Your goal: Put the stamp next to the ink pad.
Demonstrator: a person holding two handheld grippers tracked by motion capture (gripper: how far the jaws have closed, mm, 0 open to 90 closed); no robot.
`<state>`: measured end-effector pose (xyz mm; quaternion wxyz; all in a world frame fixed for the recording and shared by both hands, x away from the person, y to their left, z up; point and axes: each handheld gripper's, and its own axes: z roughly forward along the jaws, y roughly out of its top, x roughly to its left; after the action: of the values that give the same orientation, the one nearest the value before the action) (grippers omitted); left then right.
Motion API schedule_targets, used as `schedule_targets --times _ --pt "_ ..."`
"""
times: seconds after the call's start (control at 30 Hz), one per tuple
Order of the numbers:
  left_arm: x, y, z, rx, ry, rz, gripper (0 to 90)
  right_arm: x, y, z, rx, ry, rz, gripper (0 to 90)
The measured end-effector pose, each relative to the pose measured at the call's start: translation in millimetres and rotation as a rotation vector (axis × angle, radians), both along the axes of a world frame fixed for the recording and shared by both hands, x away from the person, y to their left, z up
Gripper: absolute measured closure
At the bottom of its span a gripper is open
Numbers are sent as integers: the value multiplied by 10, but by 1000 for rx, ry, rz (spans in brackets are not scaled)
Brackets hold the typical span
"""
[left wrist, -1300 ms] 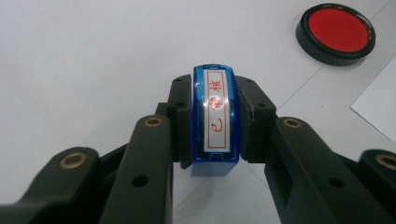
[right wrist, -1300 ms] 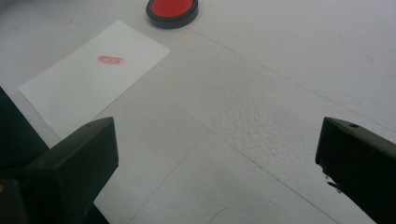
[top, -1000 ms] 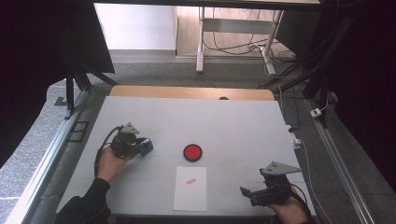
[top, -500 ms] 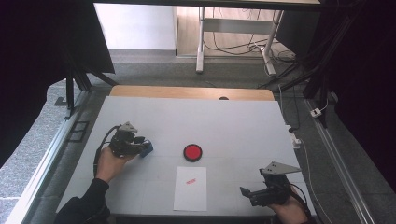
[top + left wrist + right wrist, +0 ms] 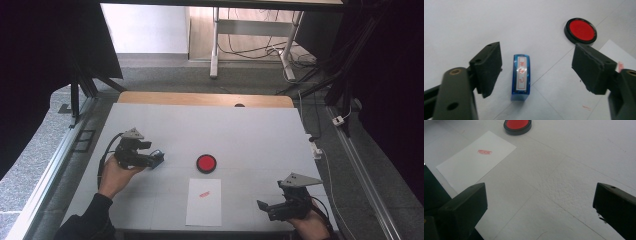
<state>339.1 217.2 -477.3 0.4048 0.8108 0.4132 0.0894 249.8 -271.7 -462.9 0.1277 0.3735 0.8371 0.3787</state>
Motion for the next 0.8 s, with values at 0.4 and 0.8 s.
schedule_targets --times 0.4,0.8 --pt "-135 -61 107 -13 0 -29 80 0 3 -1 -1 0 4 0" --pt "-278 -29 143 -58 7 -28 12 3 12 -1 -8 3 8 0"
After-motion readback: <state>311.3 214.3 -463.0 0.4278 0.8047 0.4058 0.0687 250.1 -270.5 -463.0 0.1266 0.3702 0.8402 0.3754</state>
